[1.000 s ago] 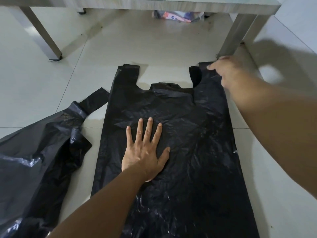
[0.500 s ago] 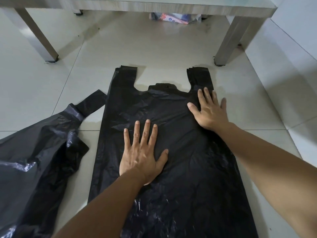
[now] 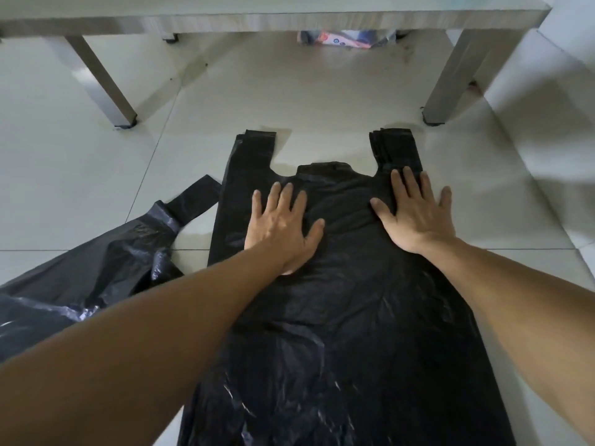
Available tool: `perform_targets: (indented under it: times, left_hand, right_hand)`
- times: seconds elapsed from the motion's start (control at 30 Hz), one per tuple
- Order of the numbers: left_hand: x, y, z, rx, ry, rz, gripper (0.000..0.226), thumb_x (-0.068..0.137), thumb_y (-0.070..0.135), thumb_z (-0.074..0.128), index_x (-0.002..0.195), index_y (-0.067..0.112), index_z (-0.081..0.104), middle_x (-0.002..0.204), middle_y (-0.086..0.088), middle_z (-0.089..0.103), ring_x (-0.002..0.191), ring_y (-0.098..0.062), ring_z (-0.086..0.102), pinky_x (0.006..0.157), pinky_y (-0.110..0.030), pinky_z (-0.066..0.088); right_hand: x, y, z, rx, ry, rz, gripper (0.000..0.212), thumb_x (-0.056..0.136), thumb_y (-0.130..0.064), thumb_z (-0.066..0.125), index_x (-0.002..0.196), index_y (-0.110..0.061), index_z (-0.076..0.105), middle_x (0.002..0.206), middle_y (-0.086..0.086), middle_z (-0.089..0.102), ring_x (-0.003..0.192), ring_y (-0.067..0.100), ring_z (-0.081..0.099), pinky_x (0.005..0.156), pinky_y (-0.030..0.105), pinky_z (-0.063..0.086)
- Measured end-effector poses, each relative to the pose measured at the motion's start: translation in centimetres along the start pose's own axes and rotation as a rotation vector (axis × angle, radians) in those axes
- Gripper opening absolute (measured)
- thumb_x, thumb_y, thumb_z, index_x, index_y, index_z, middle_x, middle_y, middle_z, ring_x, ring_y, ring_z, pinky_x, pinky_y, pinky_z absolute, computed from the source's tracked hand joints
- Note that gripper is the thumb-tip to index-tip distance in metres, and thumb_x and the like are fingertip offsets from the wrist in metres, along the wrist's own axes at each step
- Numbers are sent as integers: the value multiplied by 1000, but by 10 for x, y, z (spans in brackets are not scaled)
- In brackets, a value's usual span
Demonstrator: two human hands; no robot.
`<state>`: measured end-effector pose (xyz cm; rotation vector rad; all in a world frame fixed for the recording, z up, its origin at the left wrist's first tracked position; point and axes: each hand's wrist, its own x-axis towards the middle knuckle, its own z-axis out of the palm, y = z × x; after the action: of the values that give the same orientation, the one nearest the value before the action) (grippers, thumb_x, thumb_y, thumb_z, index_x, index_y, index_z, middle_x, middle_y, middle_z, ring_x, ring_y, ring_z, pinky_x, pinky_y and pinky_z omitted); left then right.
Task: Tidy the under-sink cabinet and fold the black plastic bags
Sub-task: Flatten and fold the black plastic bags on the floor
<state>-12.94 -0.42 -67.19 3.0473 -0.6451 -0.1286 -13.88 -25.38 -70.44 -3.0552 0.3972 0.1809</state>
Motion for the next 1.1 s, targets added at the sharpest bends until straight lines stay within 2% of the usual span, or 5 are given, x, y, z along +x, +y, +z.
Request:
perform_targets:
  times: [0.17, 0.43, 0.63, 1.0, 1.1]
  left_hand:
    - [31, -42, 24, -28, -100, -70, 81, 90, 71, 7, 155, 24, -5, 162, -1, -12, 149, -20, -14, 119, -53, -5]
    - [50, -97, 20, -6, -33, -292, 83, 93, 69, 11, 155, 16, -5, 163, -7, -9, 149, -25, -9, 119, -53, -3]
    - [88, -79, 9, 37, -36, 17, 83, 94, 66, 12, 155, 12, -3, 163, -4, -10, 149, -18, -13, 121, -46, -4]
    - [110, -101, 11, -30, -138, -259, 90, 89, 75, 13, 155, 16, -4, 163, -1, -11, 149, -21, -10, 118, -58, -2]
    - [105, -91, 4, -14, -62, -286, 90, 90, 73, 12, 155, 13, -2, 163, -7, -9, 149, -24, -8, 117, -58, -5]
  right_hand:
    - [1, 1, 4, -18, 19, -9, 83, 89, -75, 2, 156, -27, 0, 165, -2, -4, 152, 24, -4, 118, 59, 4]
    - [1, 1, 5, -58, -7, 5, 84, 86, -75, -3, 156, -29, -7, 164, -4, -11, 151, 22, -9, 119, 58, 2]
    - [3, 1, 6, -68, -11, 11, 84, 86, -76, -4, 156, -30, -9, 164, -4, -13, 151, 22, -10, 119, 57, 2]
    - [3, 1, 5, -58, -10, 6, 84, 86, -76, -2, 155, -29, -9, 164, -3, -12, 151, 23, -9, 119, 58, 2]
    - [2, 1, 4, -53, -17, 12, 83, 87, -76, 0, 156, -29, -9, 164, -3, -12, 151, 23, -9, 119, 58, 2]
